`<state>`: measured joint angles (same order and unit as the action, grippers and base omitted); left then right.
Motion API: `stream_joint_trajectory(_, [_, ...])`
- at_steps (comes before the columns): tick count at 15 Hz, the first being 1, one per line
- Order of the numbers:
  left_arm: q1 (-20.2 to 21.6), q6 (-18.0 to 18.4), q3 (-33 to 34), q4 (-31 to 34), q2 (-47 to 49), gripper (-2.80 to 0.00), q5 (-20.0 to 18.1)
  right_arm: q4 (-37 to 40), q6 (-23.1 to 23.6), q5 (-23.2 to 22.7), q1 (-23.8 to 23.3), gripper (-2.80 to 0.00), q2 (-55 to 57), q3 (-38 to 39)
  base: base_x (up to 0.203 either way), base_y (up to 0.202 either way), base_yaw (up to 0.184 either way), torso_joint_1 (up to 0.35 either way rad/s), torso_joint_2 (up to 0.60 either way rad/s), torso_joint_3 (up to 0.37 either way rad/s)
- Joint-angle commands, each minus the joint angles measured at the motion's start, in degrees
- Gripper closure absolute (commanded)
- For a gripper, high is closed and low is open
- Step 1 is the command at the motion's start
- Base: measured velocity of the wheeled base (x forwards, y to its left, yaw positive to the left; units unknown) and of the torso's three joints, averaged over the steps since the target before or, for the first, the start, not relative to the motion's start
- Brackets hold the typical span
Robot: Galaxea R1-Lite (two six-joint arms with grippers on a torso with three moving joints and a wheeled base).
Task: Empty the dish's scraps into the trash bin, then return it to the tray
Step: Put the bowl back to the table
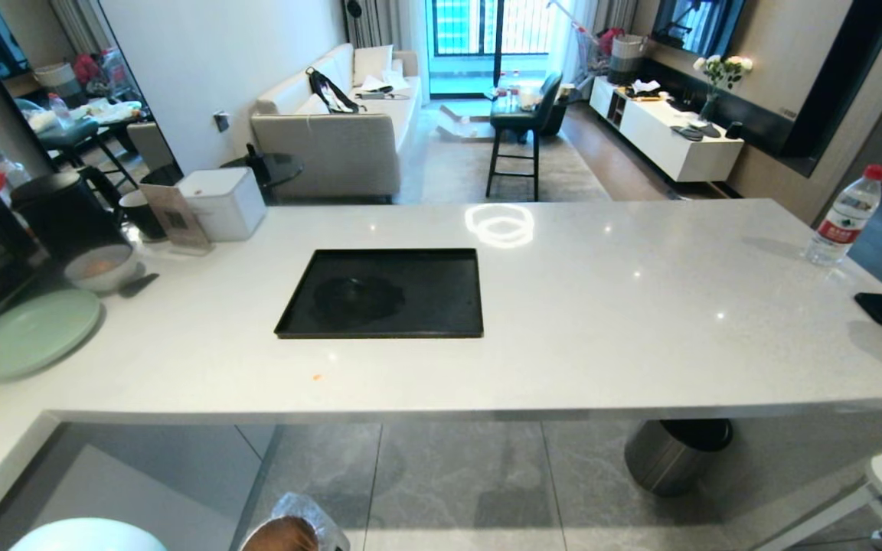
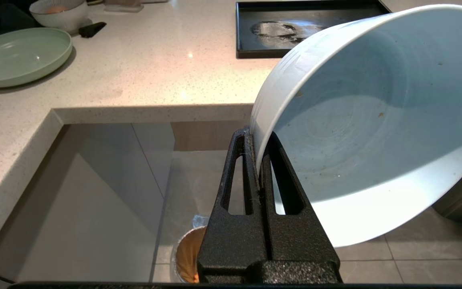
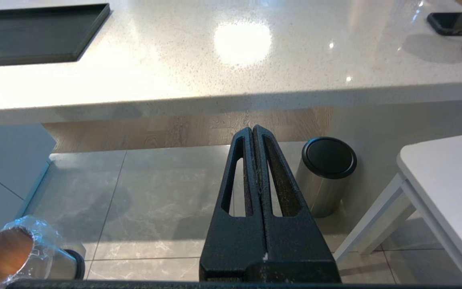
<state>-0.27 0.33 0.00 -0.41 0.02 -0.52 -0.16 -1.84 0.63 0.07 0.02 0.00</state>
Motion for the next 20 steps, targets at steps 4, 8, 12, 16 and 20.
stream_joint_trajectory(4, [0.0, 0.02, 0.0, -0.03, -0.02, 0.0, 0.0, -0.02, -0.09, -0.02, 0.01, 0.0, -0.02, 0.0, 0.0, 0.0, 0.0, 0.149, -0.33, -0.189])
stream_joint_trajectory(8, [0.0, 0.02, 0.0, -0.03, -0.02, 0.0, 0.0, -0.02, -0.09, -0.02, 0.01, 0.0, -0.02, 0.0, 0.0, 0.0, 0.0, 0.152, -0.33, -0.186])
stream_joint_trajectory(12, [0.0, 0.02, 0.0, -0.03, -0.02, 0.0, 0.0, -0.02, -0.27, -0.02, 0.01, 0.0, -0.02, 0.0, 0.0, 0.0, 0.0, 0.084, -0.19, -0.097])
stream_joint_trajectory(16, [0.0, 0.02, 0.0, -0.03, -0.01, 0.0, 0.0, -0.02, -0.27, -0.02, 0.01, 0.0, -0.02, 0.0, 0.0, 0.0, 0.0, 0.0, 0.0, 0.0])
stream_joint_trajectory(20, [0.0, 0.02, 0.0, -0.03, -0.02, 0.0, 0.0, -0.02, -0.27, -0.02, 0.01, 0.0, -0.02, 0.0, 0.0, 0.0, 0.0, 0.0, 0.0, 0.0])
